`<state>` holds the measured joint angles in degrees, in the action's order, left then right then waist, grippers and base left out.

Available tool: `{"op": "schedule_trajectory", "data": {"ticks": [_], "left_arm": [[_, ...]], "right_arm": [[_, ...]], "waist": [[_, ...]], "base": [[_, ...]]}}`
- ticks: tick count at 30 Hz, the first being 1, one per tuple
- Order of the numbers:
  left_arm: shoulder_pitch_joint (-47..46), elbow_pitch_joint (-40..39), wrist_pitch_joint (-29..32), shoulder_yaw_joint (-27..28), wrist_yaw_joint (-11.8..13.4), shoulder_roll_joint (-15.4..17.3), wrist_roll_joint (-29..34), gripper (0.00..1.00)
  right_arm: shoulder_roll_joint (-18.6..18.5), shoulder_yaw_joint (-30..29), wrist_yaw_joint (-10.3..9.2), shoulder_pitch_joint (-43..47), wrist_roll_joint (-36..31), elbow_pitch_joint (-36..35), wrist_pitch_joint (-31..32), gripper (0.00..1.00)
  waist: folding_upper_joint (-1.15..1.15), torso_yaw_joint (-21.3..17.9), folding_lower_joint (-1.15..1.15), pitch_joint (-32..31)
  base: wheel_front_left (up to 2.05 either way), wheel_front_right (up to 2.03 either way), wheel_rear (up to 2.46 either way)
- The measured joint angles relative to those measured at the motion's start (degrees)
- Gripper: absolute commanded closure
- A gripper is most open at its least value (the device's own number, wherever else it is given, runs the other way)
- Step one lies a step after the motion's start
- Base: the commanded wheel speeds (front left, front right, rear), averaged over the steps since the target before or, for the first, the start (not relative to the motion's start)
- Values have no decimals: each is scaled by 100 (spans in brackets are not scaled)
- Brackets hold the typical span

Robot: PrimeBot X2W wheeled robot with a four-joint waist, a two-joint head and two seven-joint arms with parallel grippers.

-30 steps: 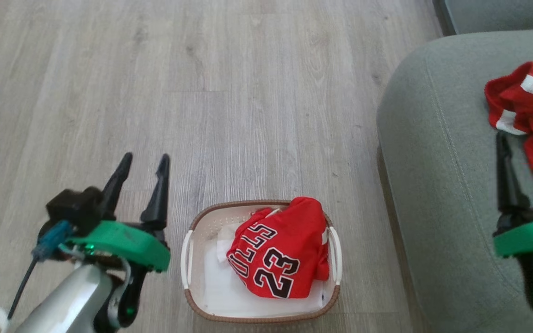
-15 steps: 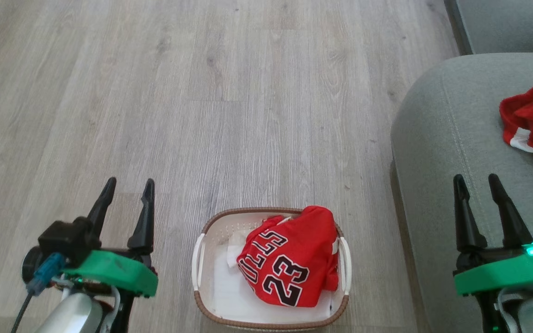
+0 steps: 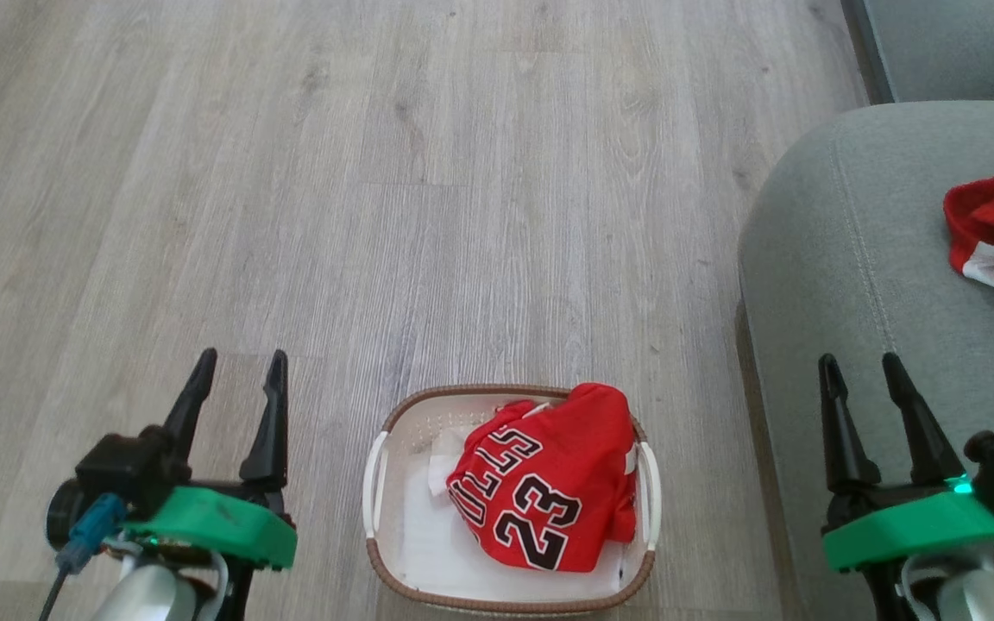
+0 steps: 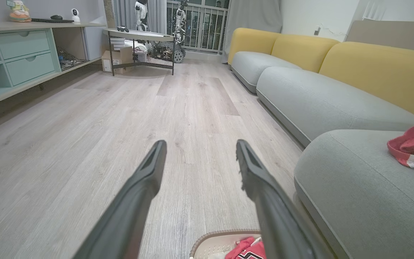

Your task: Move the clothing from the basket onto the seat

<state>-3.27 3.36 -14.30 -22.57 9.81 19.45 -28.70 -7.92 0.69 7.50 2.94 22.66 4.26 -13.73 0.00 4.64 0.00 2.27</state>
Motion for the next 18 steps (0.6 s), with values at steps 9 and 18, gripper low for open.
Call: {"op": "schedule_trajectory", "data": {"ticks": [9, 18], "left_arm": [[27, 83, 0, 221, -189, -187, 189, 0], [27, 204, 0, 339, -335, -319, 292, 0]], "right_arm": [[27, 3, 0, 0, 0, 159, -43, 0], [31, 76, 0, -1, 1, 162, -48, 0]], "waist": [[0, -10, 0, -6], [0, -28, 0, -34]], "base": [[0, 0, 0], [0, 0, 0]]}}
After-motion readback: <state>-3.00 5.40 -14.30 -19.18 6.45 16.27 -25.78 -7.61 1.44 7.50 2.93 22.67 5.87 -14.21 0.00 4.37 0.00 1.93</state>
